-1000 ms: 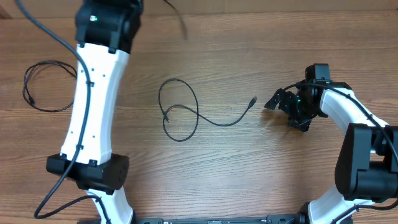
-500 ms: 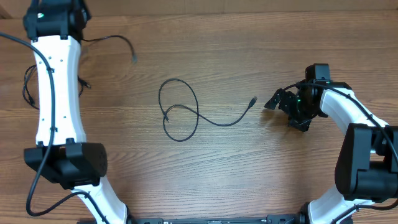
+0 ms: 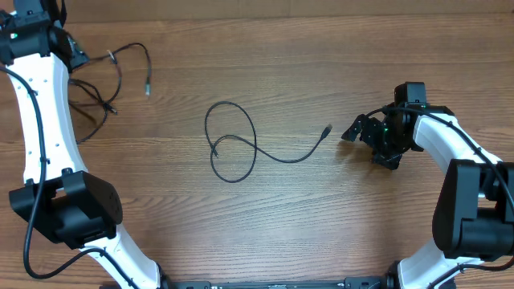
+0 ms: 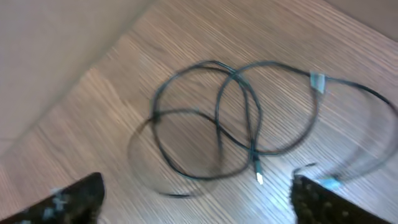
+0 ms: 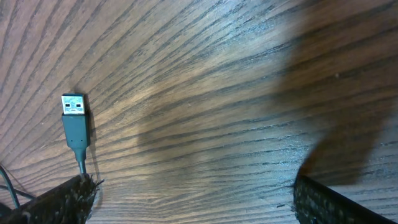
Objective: Untangle cables
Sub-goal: 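Release the cable at the left and return the left gripper to center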
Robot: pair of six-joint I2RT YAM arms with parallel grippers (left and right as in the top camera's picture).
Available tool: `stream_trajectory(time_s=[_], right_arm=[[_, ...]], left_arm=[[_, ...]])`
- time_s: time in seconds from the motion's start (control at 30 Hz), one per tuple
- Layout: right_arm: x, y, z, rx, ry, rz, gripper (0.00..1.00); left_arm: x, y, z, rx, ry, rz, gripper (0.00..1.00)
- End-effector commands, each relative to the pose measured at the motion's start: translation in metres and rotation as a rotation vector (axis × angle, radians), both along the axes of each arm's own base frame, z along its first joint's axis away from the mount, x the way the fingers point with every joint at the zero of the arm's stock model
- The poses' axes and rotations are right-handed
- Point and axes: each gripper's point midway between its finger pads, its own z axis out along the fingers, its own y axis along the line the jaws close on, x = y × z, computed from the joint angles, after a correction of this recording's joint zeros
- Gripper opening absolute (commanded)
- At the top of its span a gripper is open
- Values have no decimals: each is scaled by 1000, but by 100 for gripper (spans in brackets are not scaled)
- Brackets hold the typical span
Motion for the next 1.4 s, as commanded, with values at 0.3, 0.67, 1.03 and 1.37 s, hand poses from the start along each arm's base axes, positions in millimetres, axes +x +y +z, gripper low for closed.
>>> stream_trajectory(time_s=[0.3, 0.67, 1.03, 1.37], right_arm=[[1, -2, 0, -10, -2, -2, 100], [1, -2, 0, -11, -2, -1, 100], [1, -2, 0, -11, -2, -1, 100], [1, -2, 0, -10, -2, -2, 100]], left_arm=[[20, -160, -13, -611, -55, -713, 23], [-32, -245, -76, -750, 251, -834, 23], [-65, -314, -156, -689, 433, -970, 50], [-75, -364, -195, -479, 476, -1146, 50]])
